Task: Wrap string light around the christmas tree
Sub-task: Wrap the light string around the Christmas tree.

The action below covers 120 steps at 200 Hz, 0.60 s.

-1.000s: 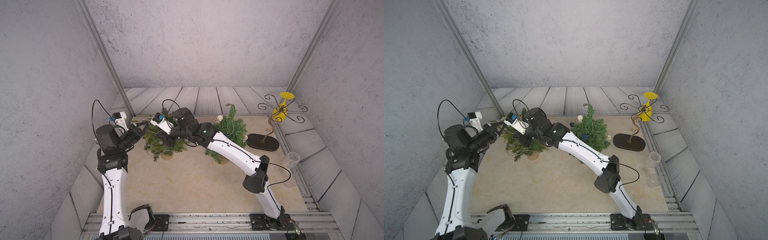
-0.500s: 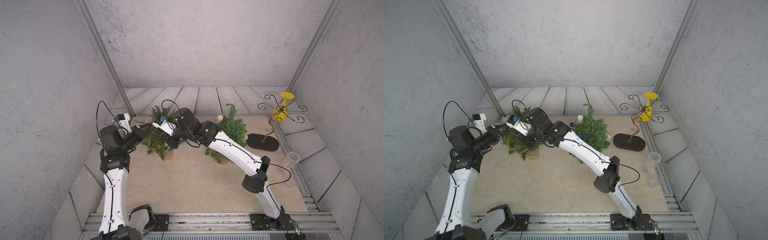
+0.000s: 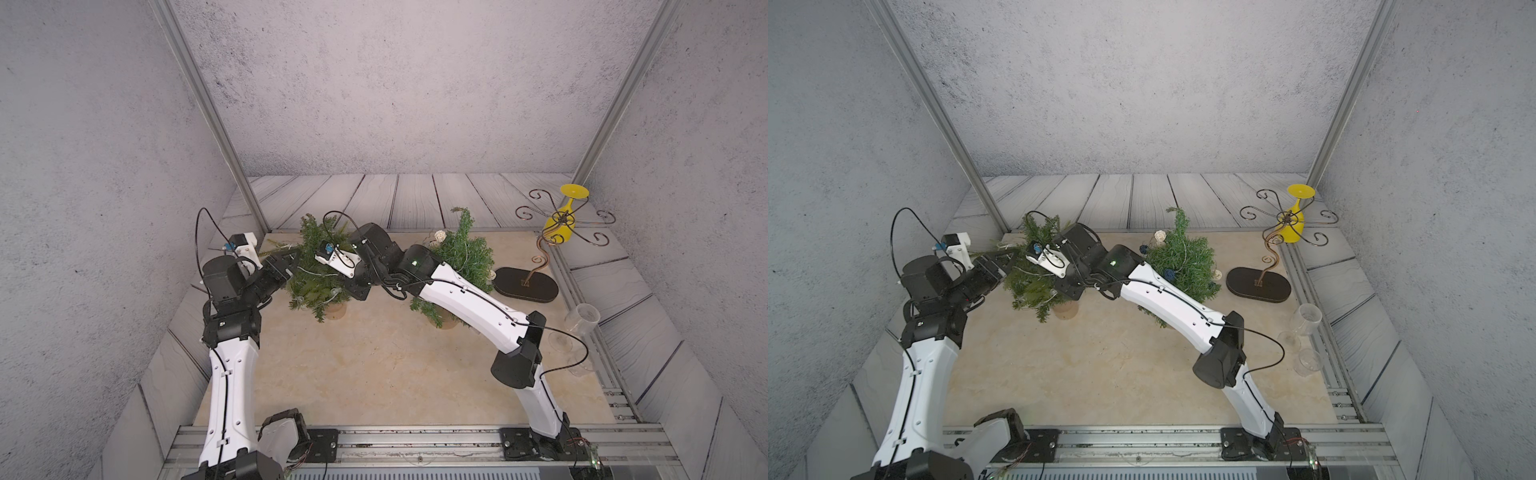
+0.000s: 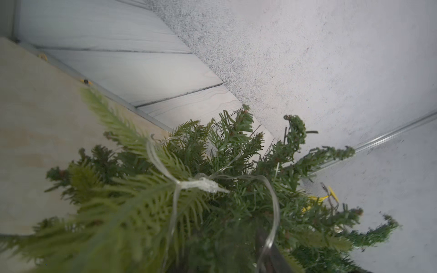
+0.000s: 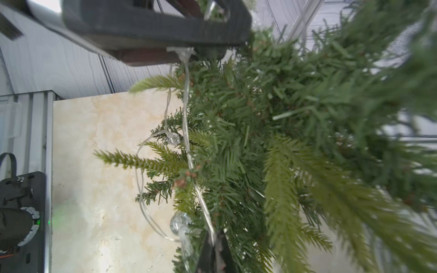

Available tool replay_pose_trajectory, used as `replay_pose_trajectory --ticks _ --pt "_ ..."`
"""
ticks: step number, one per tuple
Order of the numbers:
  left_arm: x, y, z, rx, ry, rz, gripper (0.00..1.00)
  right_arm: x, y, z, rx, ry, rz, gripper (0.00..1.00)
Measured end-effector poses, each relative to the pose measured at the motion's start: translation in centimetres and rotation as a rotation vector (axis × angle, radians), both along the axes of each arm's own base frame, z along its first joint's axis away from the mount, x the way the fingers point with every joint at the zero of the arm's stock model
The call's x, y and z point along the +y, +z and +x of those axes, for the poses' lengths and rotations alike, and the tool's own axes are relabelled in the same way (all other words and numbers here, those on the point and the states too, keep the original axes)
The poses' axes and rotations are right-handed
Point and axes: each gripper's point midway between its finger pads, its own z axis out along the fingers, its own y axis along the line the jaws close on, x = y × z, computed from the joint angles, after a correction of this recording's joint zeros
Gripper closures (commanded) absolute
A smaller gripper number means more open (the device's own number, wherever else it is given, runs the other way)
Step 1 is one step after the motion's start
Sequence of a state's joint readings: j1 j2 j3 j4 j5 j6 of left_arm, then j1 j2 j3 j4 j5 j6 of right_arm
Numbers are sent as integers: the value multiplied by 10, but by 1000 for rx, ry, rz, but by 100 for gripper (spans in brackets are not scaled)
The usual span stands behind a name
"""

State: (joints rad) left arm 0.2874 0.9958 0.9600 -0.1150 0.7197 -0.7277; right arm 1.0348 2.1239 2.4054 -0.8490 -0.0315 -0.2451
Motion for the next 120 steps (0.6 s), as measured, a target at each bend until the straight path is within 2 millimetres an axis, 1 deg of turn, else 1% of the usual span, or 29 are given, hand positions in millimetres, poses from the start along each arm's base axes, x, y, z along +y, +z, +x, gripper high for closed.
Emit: replay_pose_trajectory --ticks 30,63,79,99,120 --pt "4 -3 2 6 19 8 57 -12 16 8 -73 -44 -10 100" --pt "7 -6 5 16 35 10 55 -21 25 20 -155 -85 -37 100" --pt "7 -7 5 17 37 13 52 -23 23 27 -196 -102 -57 100" --pt "7 -8 6 19 37 17 52 -26 18 35 -230 -113 -87 100" --pt "8 -13 9 30 37 15 52 -29 18 44 -258 -126 -95 100"
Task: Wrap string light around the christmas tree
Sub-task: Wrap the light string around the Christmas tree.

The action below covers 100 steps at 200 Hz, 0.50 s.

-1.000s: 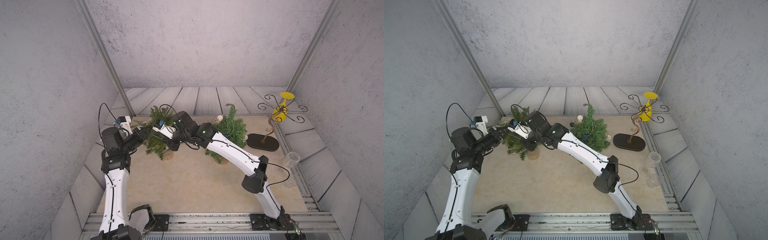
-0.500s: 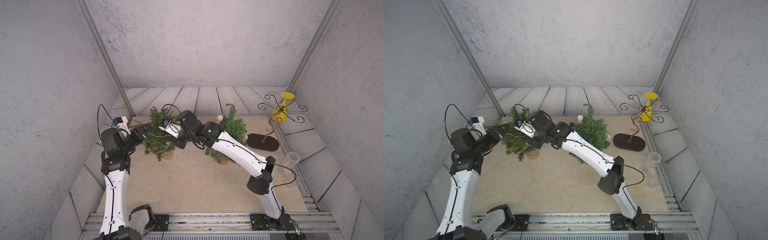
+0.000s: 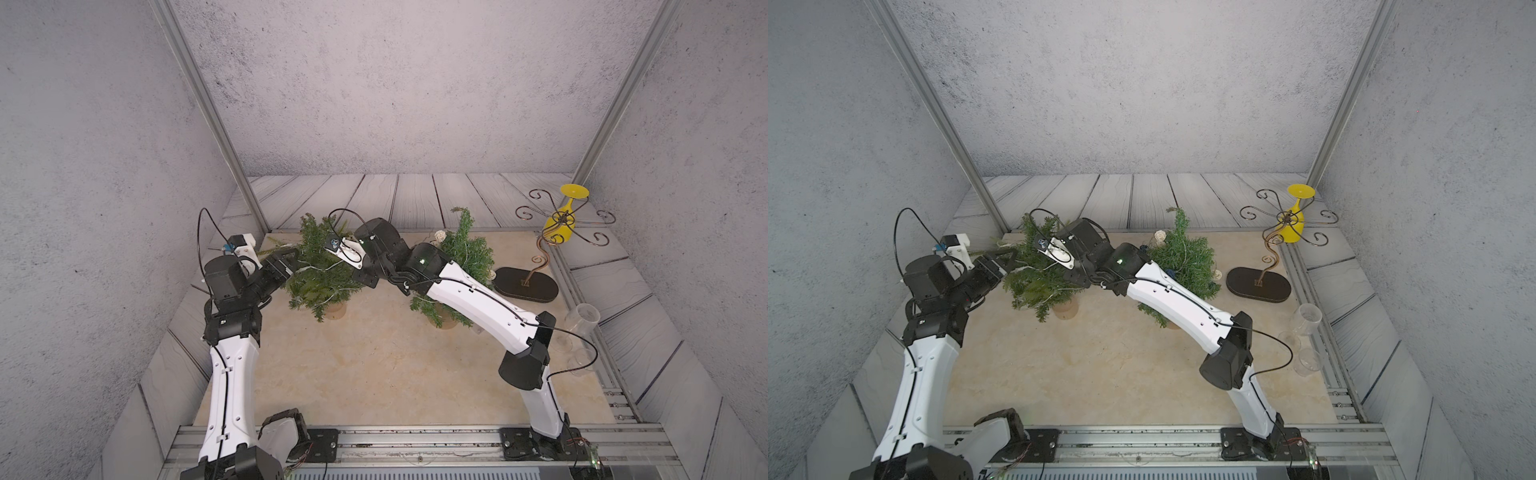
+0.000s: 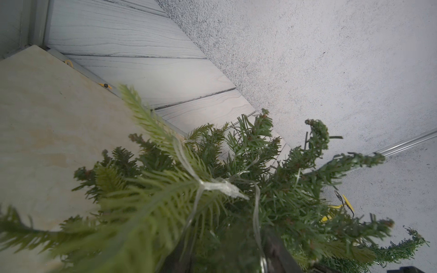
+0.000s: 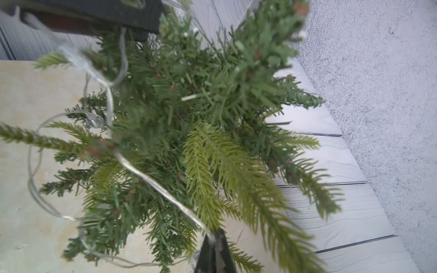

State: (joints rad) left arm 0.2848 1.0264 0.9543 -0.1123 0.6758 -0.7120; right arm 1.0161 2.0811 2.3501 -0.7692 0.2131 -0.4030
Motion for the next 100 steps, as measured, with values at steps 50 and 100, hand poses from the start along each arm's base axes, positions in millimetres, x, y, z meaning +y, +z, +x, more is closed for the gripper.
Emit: replay_pose_trajectory --ticks 50,100 --pt "1 -1 2 2 3 2 51 -16 10 13 -53 -11 13 99" --pt "2 -1 3 -3 6 7 51 -20 26 24 -72 31 72 98"
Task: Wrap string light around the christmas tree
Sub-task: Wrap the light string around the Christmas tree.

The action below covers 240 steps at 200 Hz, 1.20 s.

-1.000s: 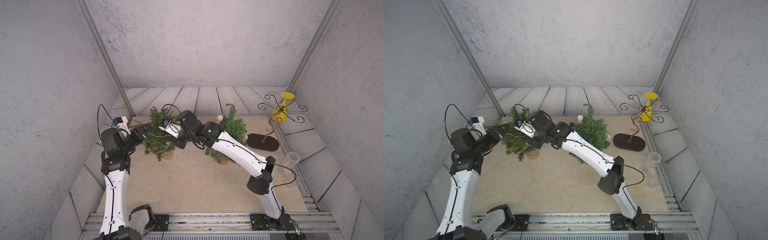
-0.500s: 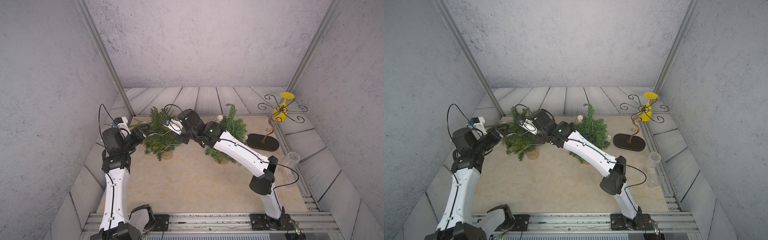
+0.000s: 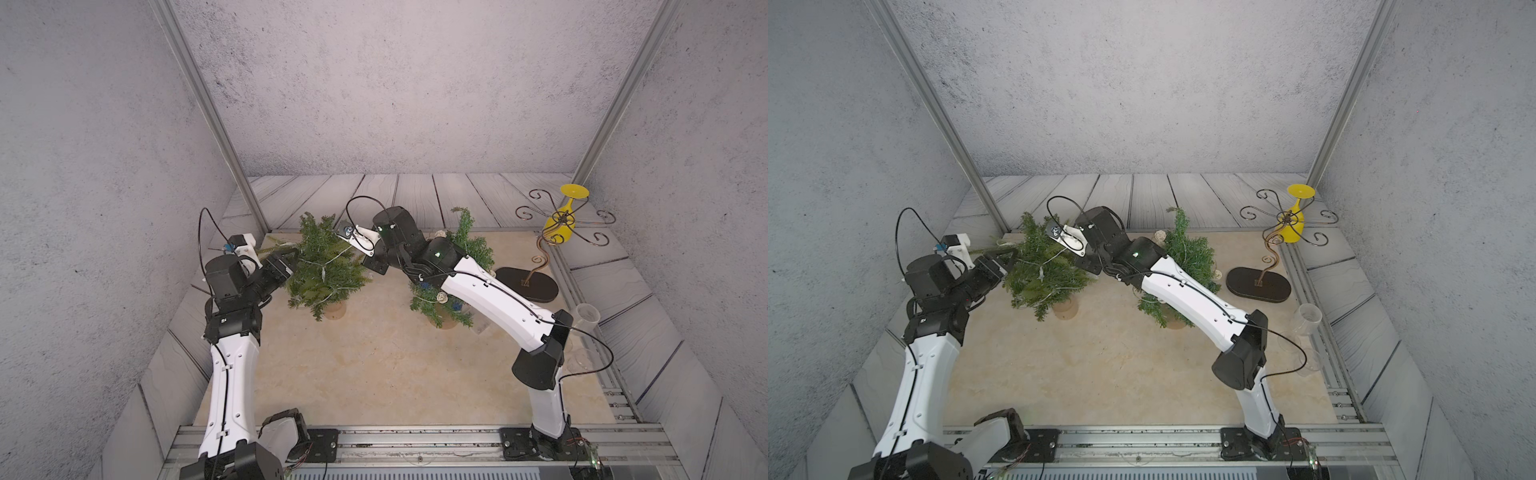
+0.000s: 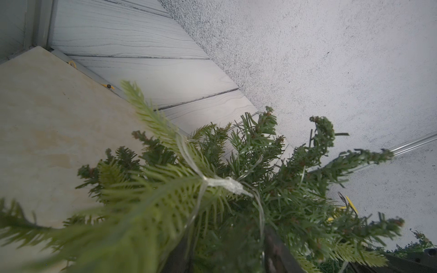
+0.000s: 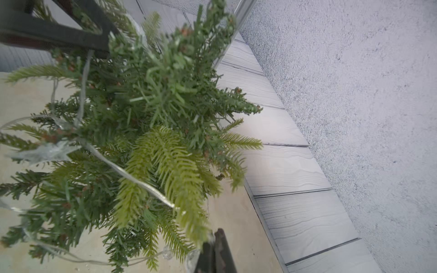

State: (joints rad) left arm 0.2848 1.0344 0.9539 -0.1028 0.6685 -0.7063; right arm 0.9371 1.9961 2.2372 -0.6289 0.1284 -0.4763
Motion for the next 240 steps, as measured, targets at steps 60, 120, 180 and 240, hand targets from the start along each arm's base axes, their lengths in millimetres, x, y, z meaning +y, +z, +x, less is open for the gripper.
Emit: replay_pose_trajectory --ticks 60,120,180,240 --pt "0 1 3 -32 -1 8 54 -8 7 25 66 141 143 93" --pt "3 -4 13 -39 -6 10 62 4 24 13 83 312 247 91" --pt "3 -10 19 -34 -11 28 73 13 -12 14 115 344 231 90" --pt "4 -7 14 -47 -3 53 67 22 -19 19 84 363 245 88"
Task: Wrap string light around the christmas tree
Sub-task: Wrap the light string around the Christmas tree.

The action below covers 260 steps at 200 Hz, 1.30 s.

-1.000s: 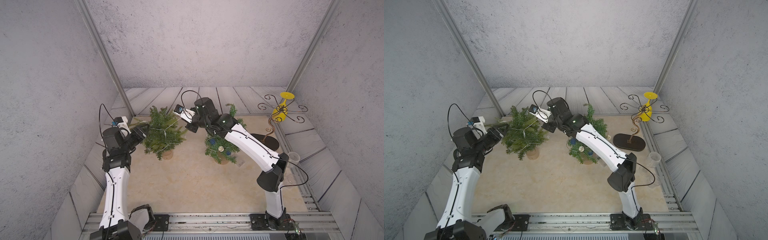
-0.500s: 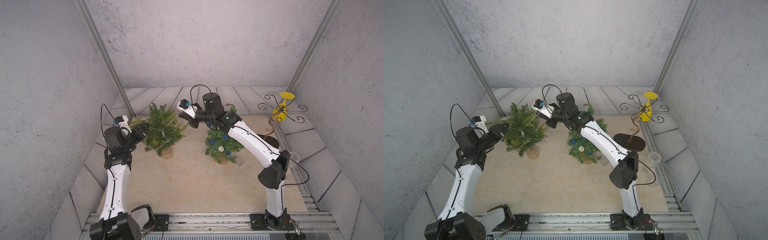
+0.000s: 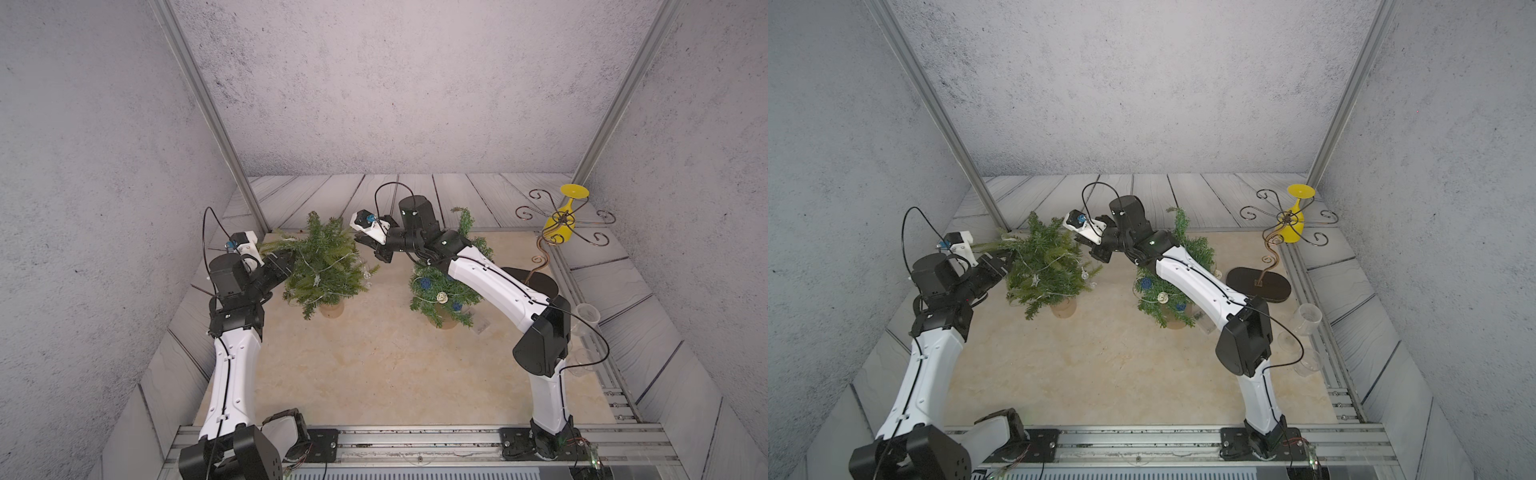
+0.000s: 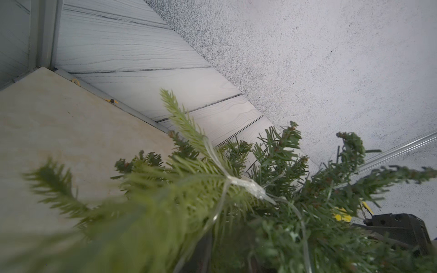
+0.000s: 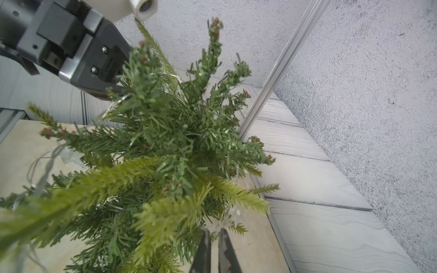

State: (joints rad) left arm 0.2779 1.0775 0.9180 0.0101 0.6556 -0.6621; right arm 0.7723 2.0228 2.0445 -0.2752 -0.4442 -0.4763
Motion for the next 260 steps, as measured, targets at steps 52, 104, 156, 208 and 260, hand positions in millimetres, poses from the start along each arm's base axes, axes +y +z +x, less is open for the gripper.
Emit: replay_pose_trajectory --ticks 52,104,156,208,260 --pt "-6 14 -18 -43 9 20 59 1 -47 -4 84 -12 -55 78" --pt "-3 9 -19 -19 34 21 55 -17 -22 -13 94 -77 -22 70" --pt "0 10 -25 -6 61 27 43 -47 39 -40 35 -92 82 53" --pt "3 31 -35 -29 98 40 36 -44 42 -61 80 -7 91 49" --pt "6 50 -41 -45 126 52 32 -30 49 -72 94 66 99 51"
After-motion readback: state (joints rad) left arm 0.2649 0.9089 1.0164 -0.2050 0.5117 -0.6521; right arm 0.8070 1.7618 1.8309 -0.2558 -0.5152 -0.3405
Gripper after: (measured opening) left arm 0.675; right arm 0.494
